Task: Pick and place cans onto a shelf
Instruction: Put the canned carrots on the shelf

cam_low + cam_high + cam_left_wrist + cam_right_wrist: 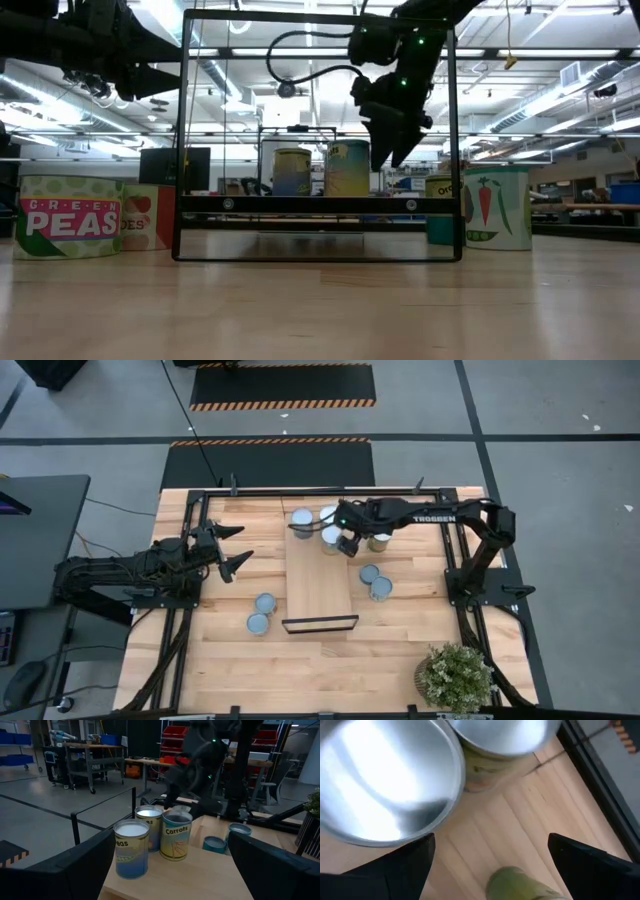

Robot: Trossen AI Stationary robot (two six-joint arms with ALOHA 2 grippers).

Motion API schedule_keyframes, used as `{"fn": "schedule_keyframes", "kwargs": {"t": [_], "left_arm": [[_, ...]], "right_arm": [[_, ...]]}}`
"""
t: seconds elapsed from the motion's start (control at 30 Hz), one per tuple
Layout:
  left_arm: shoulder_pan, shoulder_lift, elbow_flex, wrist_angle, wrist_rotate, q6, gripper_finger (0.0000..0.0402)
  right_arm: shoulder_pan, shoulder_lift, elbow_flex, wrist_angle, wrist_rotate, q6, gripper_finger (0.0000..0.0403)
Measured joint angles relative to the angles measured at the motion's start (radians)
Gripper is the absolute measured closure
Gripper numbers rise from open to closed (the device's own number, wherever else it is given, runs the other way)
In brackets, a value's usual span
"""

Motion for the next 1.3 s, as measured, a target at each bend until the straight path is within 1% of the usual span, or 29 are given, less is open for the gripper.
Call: {"fn": "schedule_keyframes", "kwargs": {"t": [0.23, 0.3, 0.37, 0.47, 0.53, 0.67, 0.73, 0.93, 1.13, 1.23, 1.3], "left_arm": [[0.0, 0.0, 0.0, 0.0, 0.0, -0.001, 0.0008], [0.0, 0.0, 0.0, -0.001, 0.0, -0.001, 0.0008], [0.0, 0.0, 0.0, -0.001, 0.0, -0.001, 0.0008], [0.0, 0.0, 0.0, -0.001, 0.0, -0.001, 0.0008], [0.0, 0.0, 0.0, 0.003, 0.0, -0.002, 0.0008], [0.0, 0.0, 0.0, 0.006, 0.0, -0.002, 0.0008], [0.0, 0.0, 0.0, 0.007, 0.0, -0.002, 0.0008], [0.0, 0.0, 0.0, 0.006, 0.0, -0.008, 0.0008], [0.0, 0.0, 0.0, 0.007, 0.001, -0.008, 0.0008], [0.0, 0.0, 0.0, 0.006, 0.001, -0.008, 0.0008], [0.0, 0.0, 0.0, 0.006, 0.001, -0.008, 0.0008]], "right_arm": [[0.054, 0.0, 0.001, 0.168, 0.011, -0.056, 0.0007], [0.066, 0.0, 0.001, 0.164, 0.011, -0.057, 0.0007], [0.075, 0.0, 0.005, 0.121, 0.027, -0.043, 0.0007], [0.092, 0.0, 0.019, 0.07, 0.126, -0.022, 0.0007], [0.107, 0.0, 0.019, 0.07, 0.196, -0.042, 0.0007], [0.136, 0.0, 0.012, 0.137, 0.297, -0.151, 0.0007], [0.141, 0.0, 0.007, 0.162, 0.323, -0.209, 0.0007], [0.126, 0.0, 0.007, 0.255, 0.321, -0.294, 0.0007], [0.12, 0.0, 0.007, 0.335, 0.246, -0.349, 0.0007], [0.12, 0.0, 0.007, 0.337, 0.257, -0.366, 0.0007], [0.125, 0.0, 0.009, 0.315, 0.302, -0.374, 0.0007]]}}
